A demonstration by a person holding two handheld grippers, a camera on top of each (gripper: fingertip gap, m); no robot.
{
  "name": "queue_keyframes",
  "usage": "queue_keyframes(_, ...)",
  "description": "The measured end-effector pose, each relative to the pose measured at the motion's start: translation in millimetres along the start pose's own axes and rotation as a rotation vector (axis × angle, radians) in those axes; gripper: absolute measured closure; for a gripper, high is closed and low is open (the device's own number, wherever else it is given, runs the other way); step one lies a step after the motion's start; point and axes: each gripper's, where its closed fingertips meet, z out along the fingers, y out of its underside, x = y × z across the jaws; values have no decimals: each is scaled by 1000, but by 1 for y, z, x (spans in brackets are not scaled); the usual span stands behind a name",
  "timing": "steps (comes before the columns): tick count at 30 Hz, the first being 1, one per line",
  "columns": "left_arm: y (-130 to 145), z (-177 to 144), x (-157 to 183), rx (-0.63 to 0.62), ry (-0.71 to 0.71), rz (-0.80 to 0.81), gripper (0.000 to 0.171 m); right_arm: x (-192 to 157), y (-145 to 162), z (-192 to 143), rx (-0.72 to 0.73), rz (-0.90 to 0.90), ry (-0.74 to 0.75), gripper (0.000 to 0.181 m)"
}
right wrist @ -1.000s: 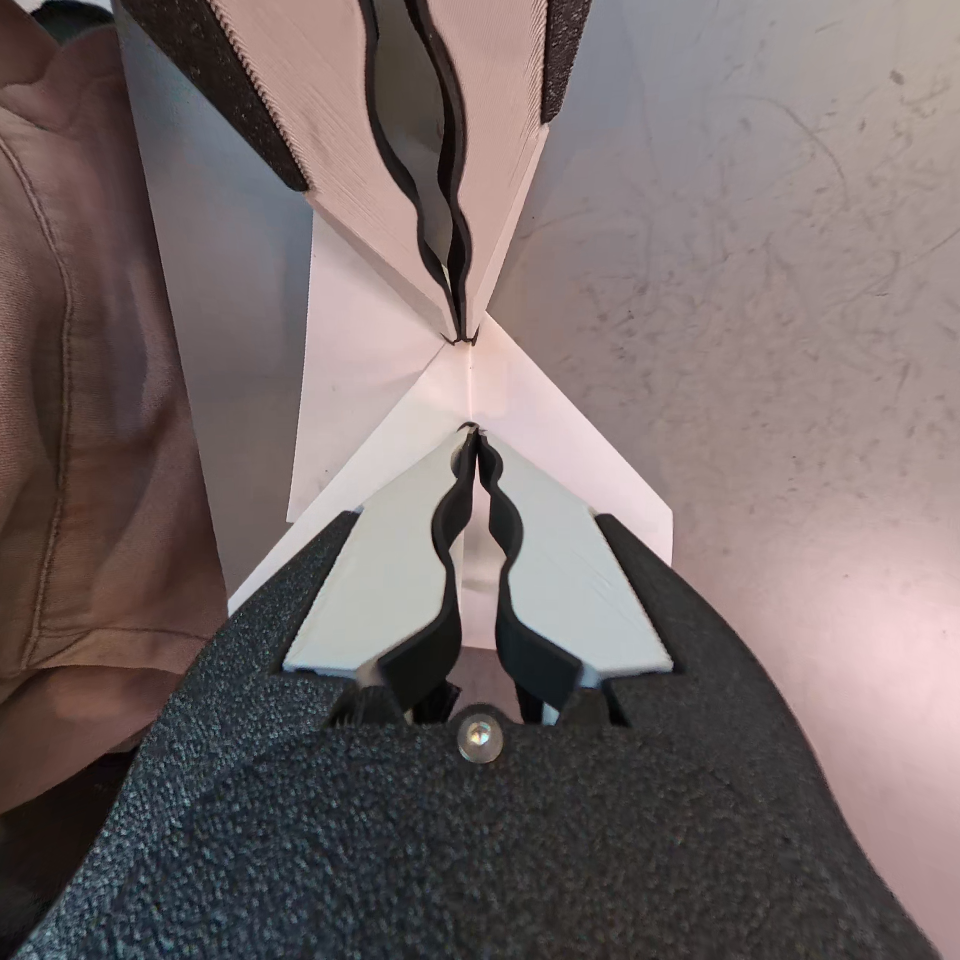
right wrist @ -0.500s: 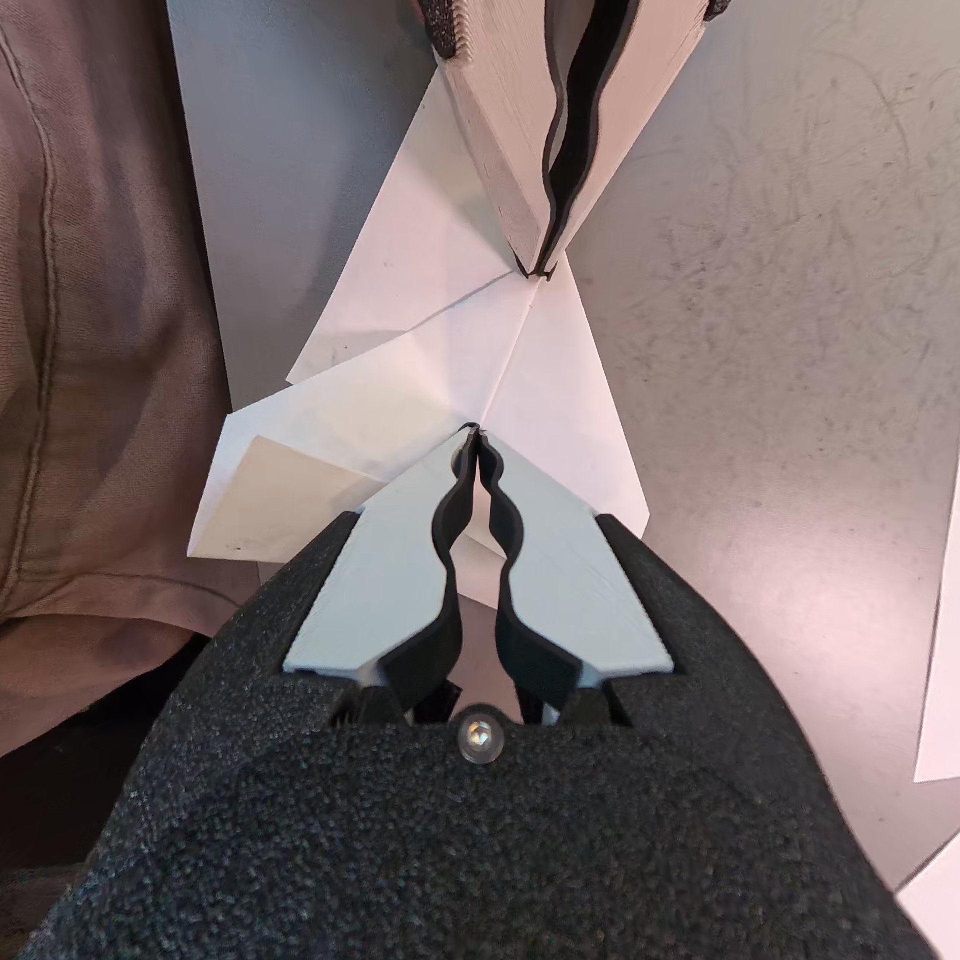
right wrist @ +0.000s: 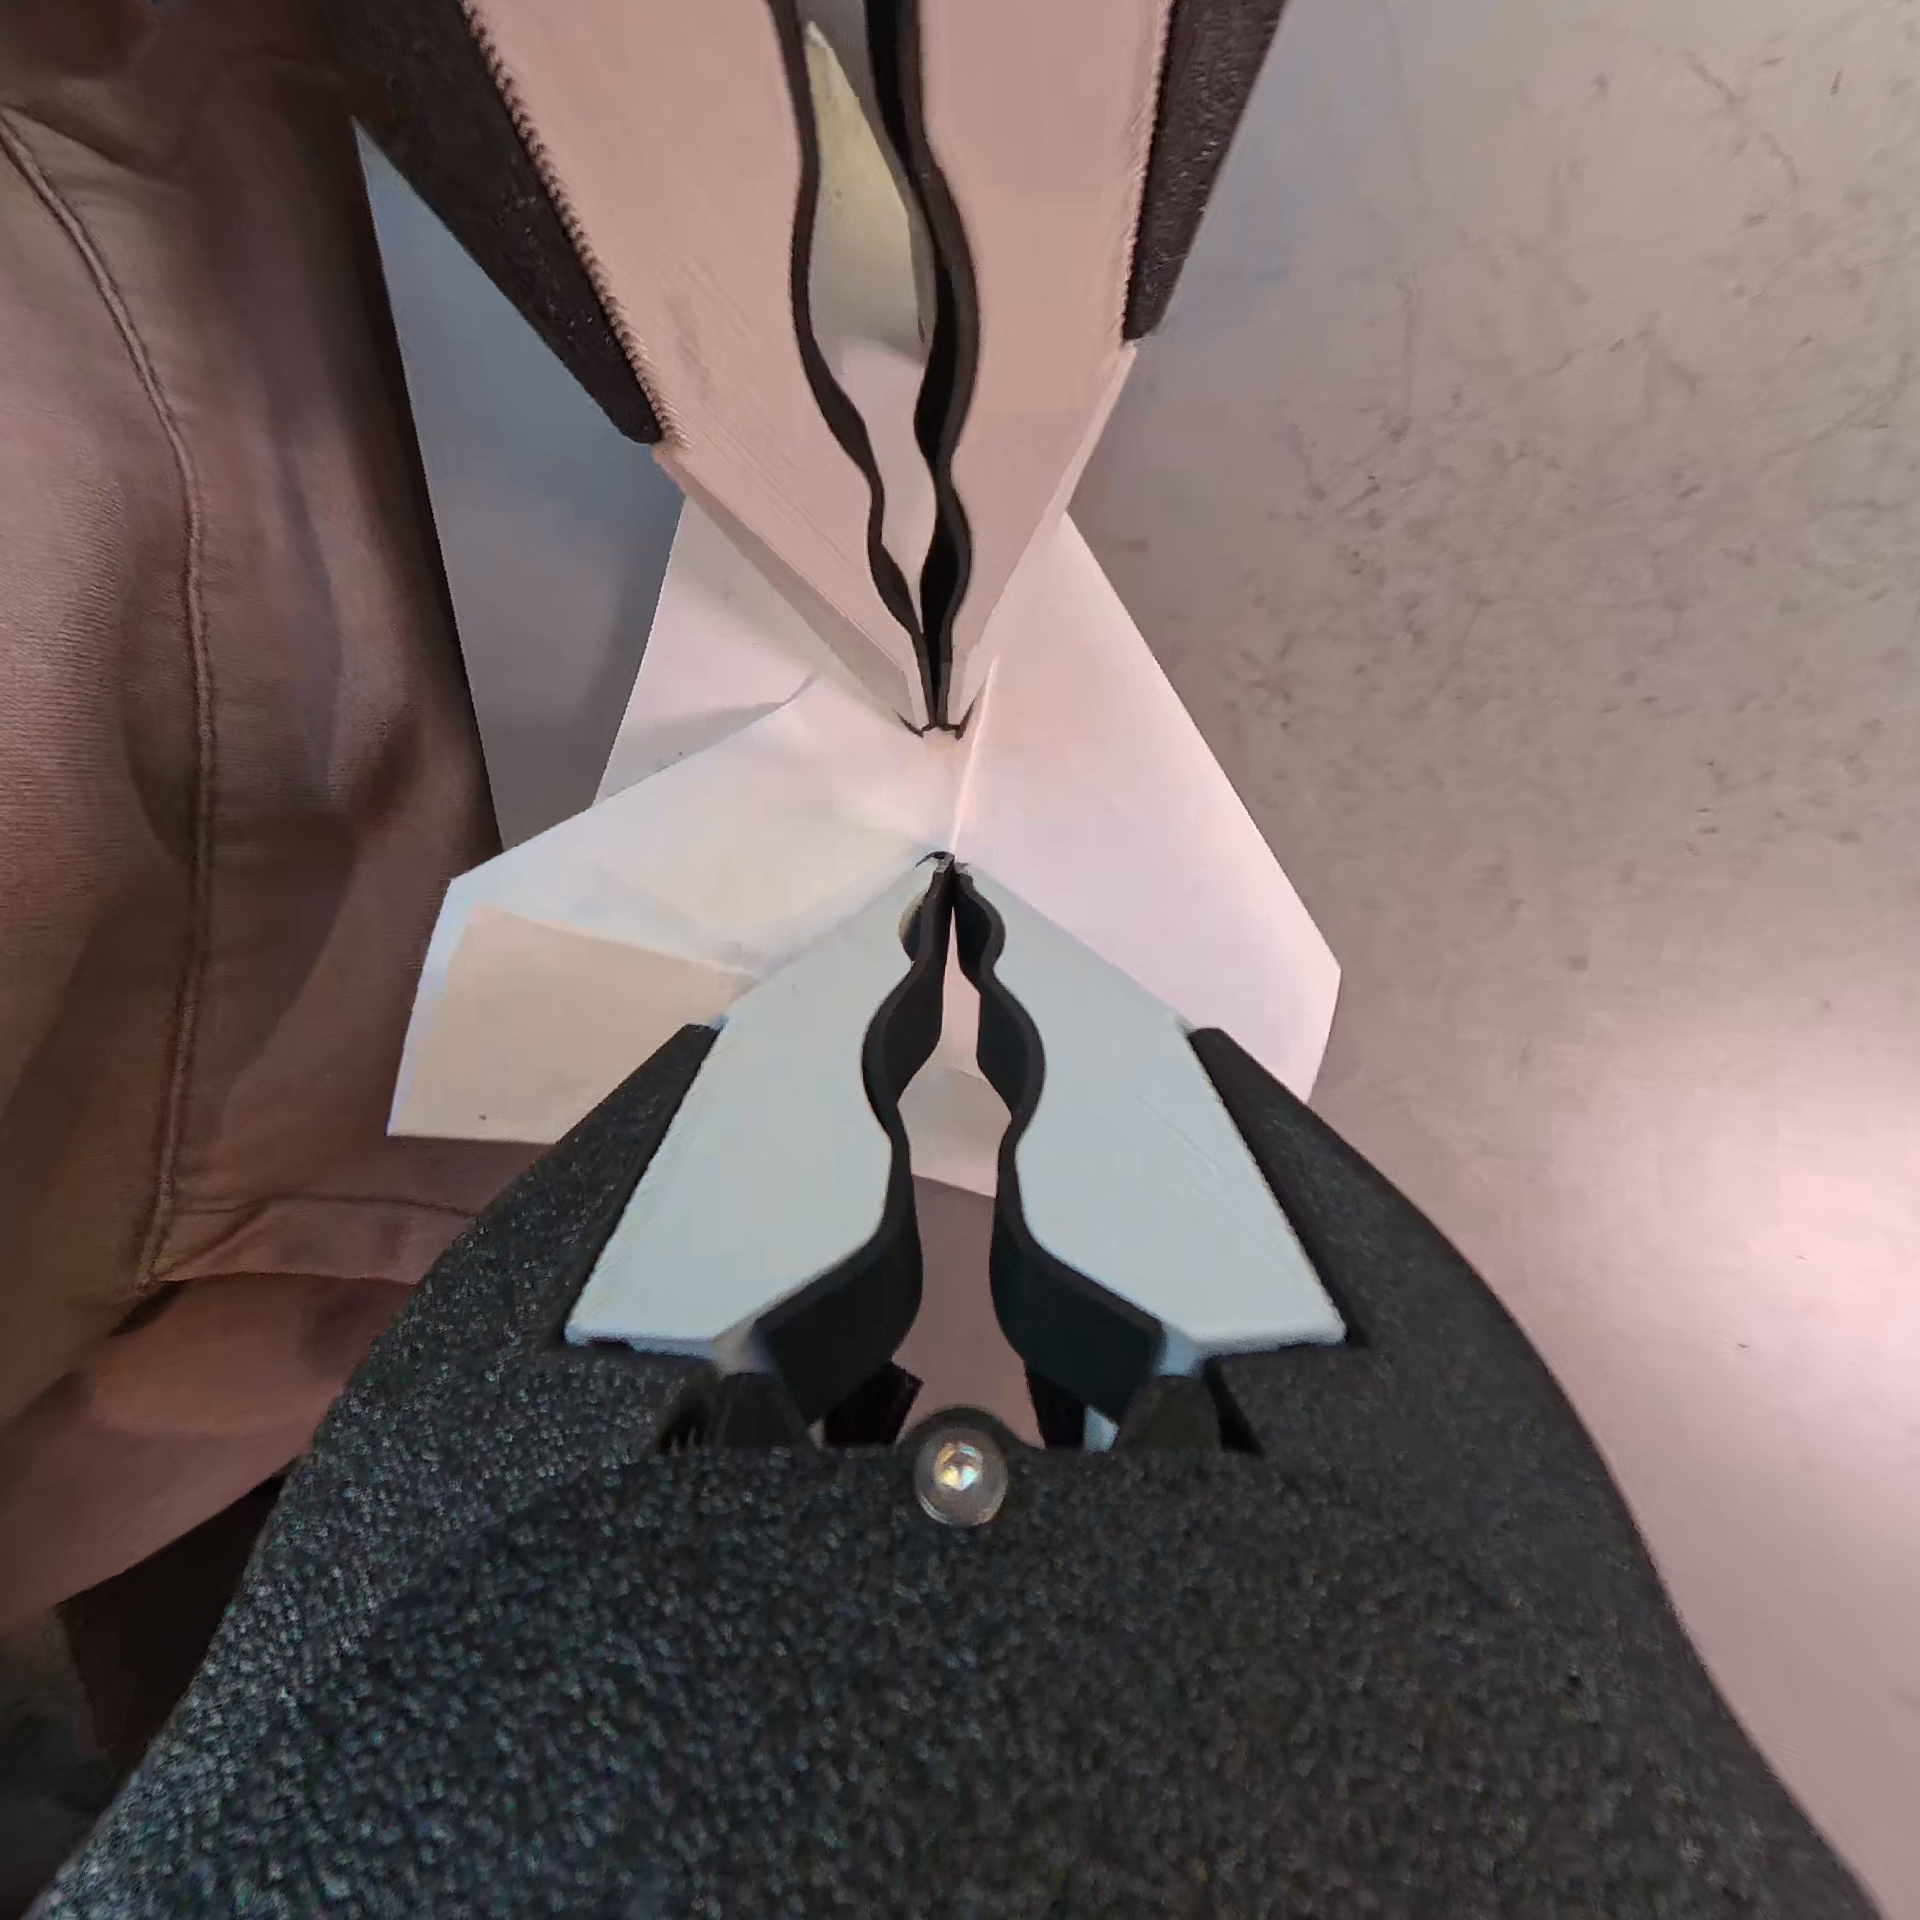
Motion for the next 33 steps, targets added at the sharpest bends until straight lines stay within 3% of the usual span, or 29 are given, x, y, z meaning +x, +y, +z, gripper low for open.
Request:
queue_keyframes(5, 0, 0, 0, -1, -11, 12, 171, 3, -1, -13, 28, 19, -42, 181)
queue_keyframes(15, -1, 0, 0, 22, -3, -10, 171, -4, 8, 0, -122, -141, 3, 181)
queue_keyframes(23, -1, 0, 0, 20, -4, 4, 171, 7, -3, -2, -54, -110, 36, 181)
queue_keyframes(33, 0, 0, 0, 24, -5, 6, 171, 2, 8, -4, -105, -83, -25, 181)
